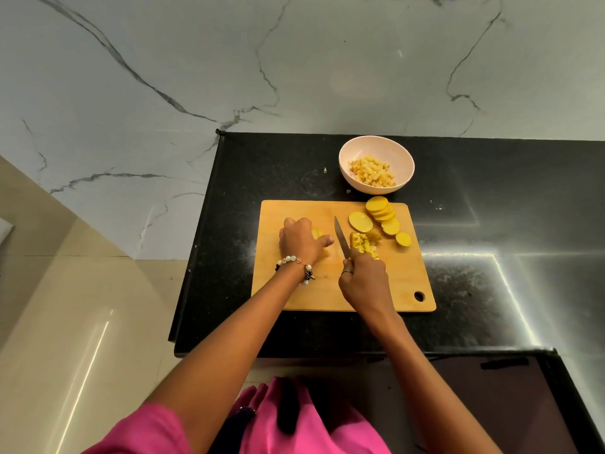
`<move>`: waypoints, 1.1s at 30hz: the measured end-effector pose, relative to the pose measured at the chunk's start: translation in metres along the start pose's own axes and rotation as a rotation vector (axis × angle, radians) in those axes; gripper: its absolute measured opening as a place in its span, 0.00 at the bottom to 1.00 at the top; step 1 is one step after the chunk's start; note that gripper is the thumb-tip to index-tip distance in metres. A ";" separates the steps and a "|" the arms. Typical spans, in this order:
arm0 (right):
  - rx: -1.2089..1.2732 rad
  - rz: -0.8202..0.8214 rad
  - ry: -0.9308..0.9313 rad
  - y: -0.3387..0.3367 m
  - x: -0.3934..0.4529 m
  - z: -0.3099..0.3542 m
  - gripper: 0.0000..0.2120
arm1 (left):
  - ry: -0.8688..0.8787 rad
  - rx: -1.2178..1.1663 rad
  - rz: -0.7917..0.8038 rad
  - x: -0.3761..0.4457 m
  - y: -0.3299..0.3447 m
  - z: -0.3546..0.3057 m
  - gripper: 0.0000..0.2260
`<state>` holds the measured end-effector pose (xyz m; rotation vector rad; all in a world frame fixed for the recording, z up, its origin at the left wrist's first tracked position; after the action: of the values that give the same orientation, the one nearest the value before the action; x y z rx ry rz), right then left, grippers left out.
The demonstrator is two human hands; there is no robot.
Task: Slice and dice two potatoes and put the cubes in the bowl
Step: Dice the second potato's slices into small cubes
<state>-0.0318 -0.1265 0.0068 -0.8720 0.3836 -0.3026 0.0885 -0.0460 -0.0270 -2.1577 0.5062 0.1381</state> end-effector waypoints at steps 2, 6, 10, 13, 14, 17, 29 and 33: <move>0.002 -0.004 -0.002 -0.001 0.001 -0.001 0.12 | -0.014 0.028 -0.045 -0.001 0.001 -0.003 0.21; 0.015 -0.003 0.002 -0.001 0.003 -0.005 0.11 | -0.050 -0.035 -0.080 -0.001 0.000 -0.002 0.18; 0.028 0.001 -0.003 0.000 0.005 -0.007 0.12 | -0.091 -0.079 -0.107 -0.003 0.000 -0.005 0.18; 0.032 0.000 0.004 0.000 0.008 -0.007 0.12 | -0.171 -0.021 -0.082 -0.007 0.004 -0.010 0.26; 0.037 -0.002 0.003 0.000 0.009 -0.007 0.12 | -0.186 0.021 -0.070 -0.009 0.006 -0.012 0.28; 0.040 -0.012 -0.009 -0.001 0.010 -0.006 0.13 | -0.174 0.078 -0.060 -0.010 0.011 -0.014 0.27; -0.063 0.033 -0.054 0.008 0.012 -0.006 0.14 | 0.277 0.096 0.240 0.011 -0.014 0.008 0.24; -0.131 0.061 -0.032 0.013 0.008 -0.008 0.16 | 0.368 0.108 0.286 0.011 -0.020 0.006 0.27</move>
<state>-0.0276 -0.1277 -0.0095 -0.9900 0.4025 -0.2089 0.1072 -0.0341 -0.0189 -2.0004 1.0109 -0.1306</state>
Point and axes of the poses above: each hand's wrist, its own x-axis towards the middle knuckle, its own y-axis out of the palm, z = x × y, the point moved 3 cm from there along x, towards the middle knuckle, and after that the axes turned 10 degrees about z, right-handed, at the moved point
